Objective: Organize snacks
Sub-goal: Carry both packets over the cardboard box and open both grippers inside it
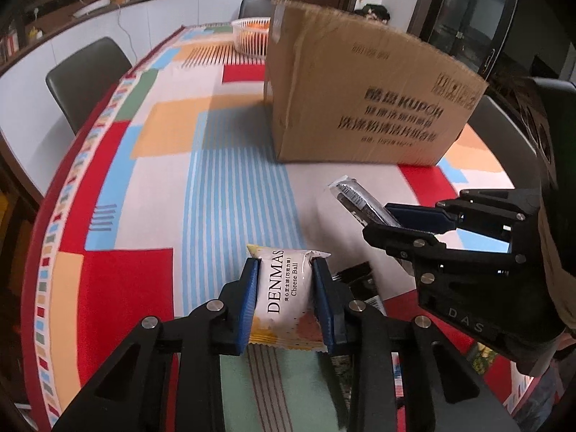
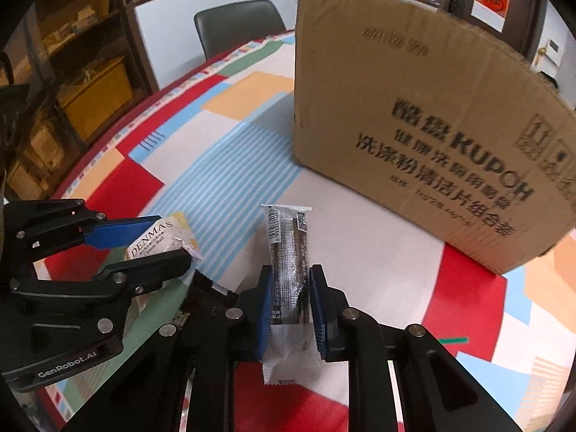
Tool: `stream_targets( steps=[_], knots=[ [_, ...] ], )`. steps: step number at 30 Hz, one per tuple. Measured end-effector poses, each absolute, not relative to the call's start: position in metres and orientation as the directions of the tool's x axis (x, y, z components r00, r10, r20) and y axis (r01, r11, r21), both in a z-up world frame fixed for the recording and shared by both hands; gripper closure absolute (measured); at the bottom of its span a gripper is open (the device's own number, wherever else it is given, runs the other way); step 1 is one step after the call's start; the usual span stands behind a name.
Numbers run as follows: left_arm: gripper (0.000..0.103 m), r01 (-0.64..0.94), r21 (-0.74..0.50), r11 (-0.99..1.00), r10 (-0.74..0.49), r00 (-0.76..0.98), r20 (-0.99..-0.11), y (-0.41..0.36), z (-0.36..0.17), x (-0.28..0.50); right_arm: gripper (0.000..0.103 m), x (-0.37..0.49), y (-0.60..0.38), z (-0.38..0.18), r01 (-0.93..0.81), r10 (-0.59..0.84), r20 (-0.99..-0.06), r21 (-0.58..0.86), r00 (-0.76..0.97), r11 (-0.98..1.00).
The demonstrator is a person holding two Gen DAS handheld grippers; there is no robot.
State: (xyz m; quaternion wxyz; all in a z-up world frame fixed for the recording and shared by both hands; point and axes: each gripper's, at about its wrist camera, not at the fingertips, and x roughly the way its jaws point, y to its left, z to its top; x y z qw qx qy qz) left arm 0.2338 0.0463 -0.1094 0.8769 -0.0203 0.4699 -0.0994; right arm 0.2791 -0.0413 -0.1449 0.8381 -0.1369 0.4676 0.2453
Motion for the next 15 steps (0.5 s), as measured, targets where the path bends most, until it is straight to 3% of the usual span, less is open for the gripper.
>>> stream_targets(
  steps=[15],
  knots=[
    [0.073, 0.209, -0.108, 0.972, -0.225, 0.686, -0.692, 0.028, -0.029, 0.213, 0.082, 0.247, -0.078, -0.077, -0.452, 0.329, -0.756, 0.050, 0.565, 0.890]
  ],
)
